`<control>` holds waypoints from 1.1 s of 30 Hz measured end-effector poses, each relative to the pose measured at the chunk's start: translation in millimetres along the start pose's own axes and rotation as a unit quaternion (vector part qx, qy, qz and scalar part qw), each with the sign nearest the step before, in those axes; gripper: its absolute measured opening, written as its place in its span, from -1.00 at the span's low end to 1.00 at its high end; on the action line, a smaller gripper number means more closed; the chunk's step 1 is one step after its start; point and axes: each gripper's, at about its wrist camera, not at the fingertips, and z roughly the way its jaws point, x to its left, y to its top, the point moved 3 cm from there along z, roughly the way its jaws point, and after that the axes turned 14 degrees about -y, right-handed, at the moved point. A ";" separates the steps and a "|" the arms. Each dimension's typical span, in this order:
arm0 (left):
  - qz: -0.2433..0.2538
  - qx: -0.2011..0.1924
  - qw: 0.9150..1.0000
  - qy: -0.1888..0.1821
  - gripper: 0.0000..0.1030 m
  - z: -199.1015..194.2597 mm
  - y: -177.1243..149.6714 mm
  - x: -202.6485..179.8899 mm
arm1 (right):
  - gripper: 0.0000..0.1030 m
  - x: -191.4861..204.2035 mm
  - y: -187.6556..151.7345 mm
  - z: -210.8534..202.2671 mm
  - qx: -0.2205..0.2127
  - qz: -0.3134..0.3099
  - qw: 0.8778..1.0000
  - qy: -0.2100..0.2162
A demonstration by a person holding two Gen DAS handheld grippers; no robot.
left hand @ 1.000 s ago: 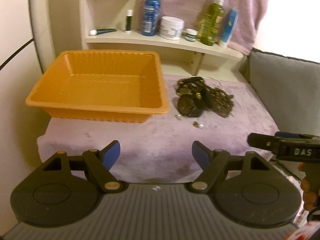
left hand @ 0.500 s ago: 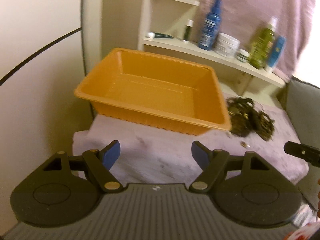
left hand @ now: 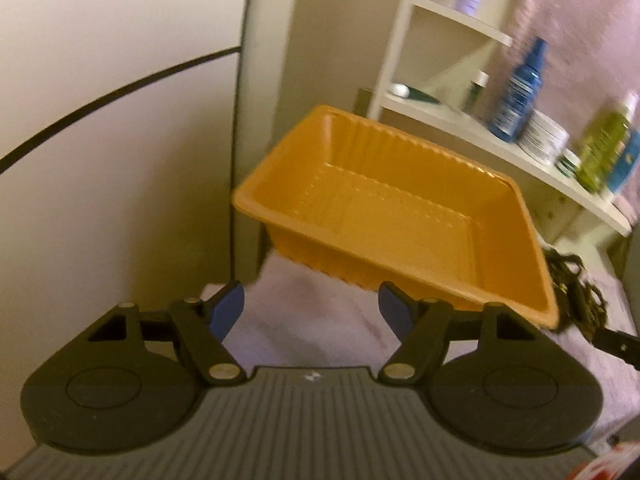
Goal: Organize jewelry
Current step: 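Grasp the orange tray rim with the left tool while the right tool approaches the jewelry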
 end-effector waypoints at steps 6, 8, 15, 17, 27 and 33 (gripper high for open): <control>-0.025 -0.038 0.999 -0.006 0.36 13.7 10.8 16.8 | 0.46 -6.5 11.5 13.0 -0.003 0.021 1.000 -0.018; -0.032 -0.065 0.997 -0.015 0.36 12.0 11.1 23.0 | 0.46 -8.9 14.0 15.5 -0.004 0.026 0.999 -0.024; -0.063 -0.082 0.994 -0.035 0.31 18.8 15.9 38.4 | 0.46 -14.9 17.7 26.4 0.004 0.036 0.999 -0.039; -0.061 -0.087 0.994 -0.034 0.29 24.7 18.5 40.4 | 0.46 -15.4 16.7 30.6 0.008 0.035 0.998 -0.043; -0.026 -0.102 0.994 -0.038 0.01 59.5 24.1 39.2 | 0.46 -27.0 14.1 40.9 0.017 0.044 0.997 -0.063; -0.011 -0.109 0.993 -0.033 -0.22 69.0 27.3 39.2 | 0.46 -31.8 15.0 43.1 0.017 0.047 0.996 -0.068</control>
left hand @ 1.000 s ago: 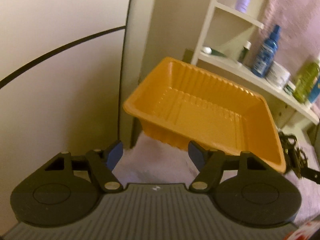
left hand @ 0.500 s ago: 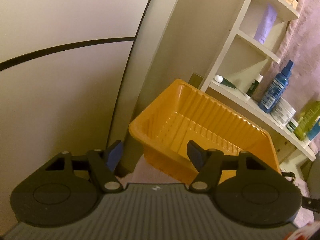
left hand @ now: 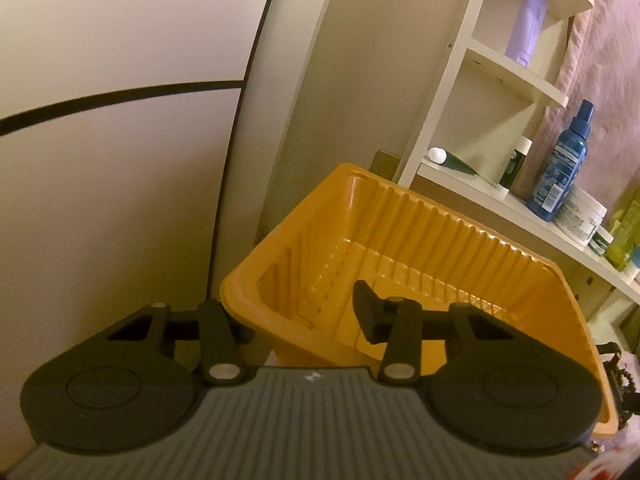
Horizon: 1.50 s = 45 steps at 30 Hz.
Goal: Organize jewelry
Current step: 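Grasp the orange tray rim with the left tool while the right tool approaches the jewelry, then pick up a small gold earring from the towel with the right tool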
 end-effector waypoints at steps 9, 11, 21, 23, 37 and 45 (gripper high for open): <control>0.024 -0.011 0.999 0.023 -0.60 -8.1 2.3 -0.5 | 0.46 1.8 -1.2 -8.0 -0.013 -0.009 1.000 0.010; 0.027 -0.011 0.999 0.024 -0.63 -12.7 3.3 -2.1 | 0.46 3.2 -1.8 -12.3 -0.018 -0.015 1.000 0.016; 0.082 -0.025 0.996 0.024 -0.68 -39.7 17.1 -21.4 | -0.27 25.6 -18.0 -21.8 -0.002 -0.089 0.993 0.081; 0.089 -0.025 0.995 0.026 -0.68 -42.4 20.0 -23.4 | -0.40 31.3 -22.5 -19.4 0.007 -0.110 0.990 0.091; 0.089 -0.027 0.995 0.029 -0.70 -49.4 20.6 -22.5 | -0.76 51.1 -44.1 -3.8 0.006 -0.226 0.972 0.064; 0.091 -0.028 0.995 0.030 -0.70 -49.7 20.6 -23.6 | -0.85 49.4 -34.3 -12.0 0.001 -0.210 0.975 0.080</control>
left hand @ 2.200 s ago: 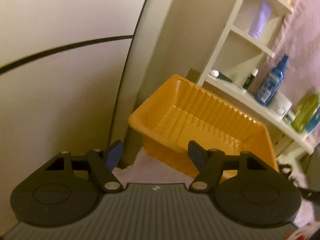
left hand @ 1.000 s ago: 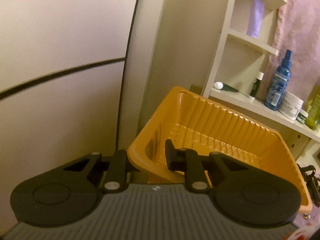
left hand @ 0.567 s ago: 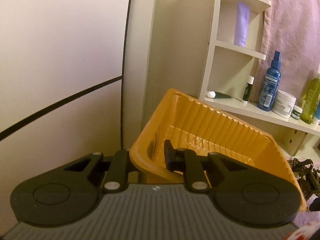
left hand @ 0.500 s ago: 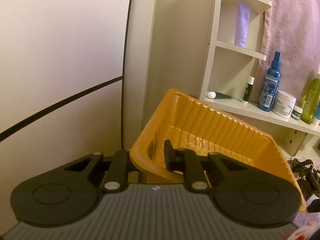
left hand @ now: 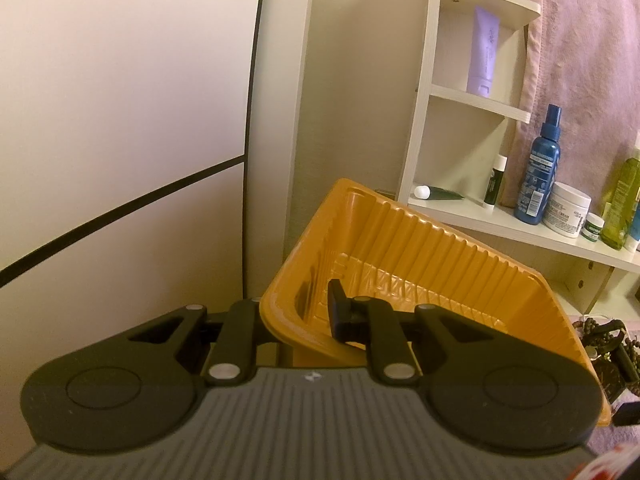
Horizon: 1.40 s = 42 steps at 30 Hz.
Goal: Organize jewelry
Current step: 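Pick up a small gold earring from the towel with the right tool, then carry the earring over the orange tray and open the right tool, then grasp a black watch band from the jewelry pile with the right tool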
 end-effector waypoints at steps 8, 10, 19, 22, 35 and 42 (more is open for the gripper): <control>0.005 0.000 1.000 -0.001 -0.70 -0.4 1.1 -0.7 | -0.85 6.8 39.4 -24.2 -0.049 0.031 0.997 0.055; 0.006 0.000 1.000 -0.001 -0.70 -0.6 1.1 -0.6 | -0.85 15.2 48.4 -25.4 -0.056 0.029 0.995 0.073; 0.011 0.001 1.000 -0.001 -0.70 -0.8 1.5 -0.8 | -0.85 64.5 70.8 8.4 -0.037 -0.019 0.993 0.110; 0.011 0.001 1.000 -0.001 -0.70 -0.8 1.6 -0.8 | -0.85 73.9 69.1 16.7 -0.027 -0.033 0.993 0.108; 0.013 0.002 1.000 -0.001 -0.71 -1.2 2.5 -1.1 | -0.78 52.2 65.4 -7.3 -0.059 0.026 0.991 0.114; 0.013 0.001 1.000 -0.002 -0.71 -0.7 2.5 -0.6 | -0.57 3.3 33.6 -27.3 -0.026 0.062 0.996 0.053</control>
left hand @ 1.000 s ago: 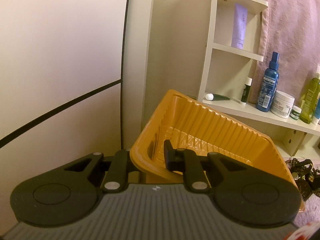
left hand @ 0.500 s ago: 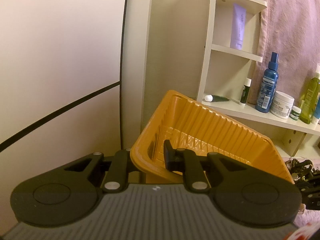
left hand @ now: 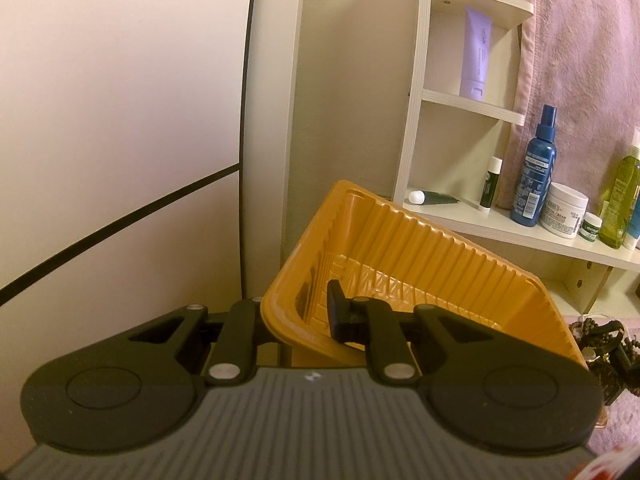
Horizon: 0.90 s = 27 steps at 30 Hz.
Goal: Organize jewelry
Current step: 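Grasp a black watch band from the jewelry pile with the right tool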
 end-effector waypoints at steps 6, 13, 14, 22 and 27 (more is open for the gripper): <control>0.001 0.000 1.000 0.000 -0.71 0.2 -0.3 0.3 | -0.57 -22.6 -22.2 3.8 0.038 0.027 0.999 -0.022; 0.003 0.001 1.000 0.000 -0.71 0.3 0.6 1.0 | -0.57 -22.8 -19.4 4.3 0.020 0.024 0.999 -0.026; 0.003 0.001 1.000 0.000 -0.71 0.5 0.7 1.6 | -0.57 -22.4 -18.1 4.5 0.016 0.019 0.999 -0.028; 0.004 0.000 1.000 -0.002 -0.71 0.6 0.5 1.1 | -0.57 -21.5 -1.8 24.7 0.005 0.005 1.000 -0.023; 0.003 0.001 1.000 -0.002 -0.71 1.0 0.1 1.4 | -0.57 -15.9 3.2 43.9 0.016 0.008 1.000 -0.021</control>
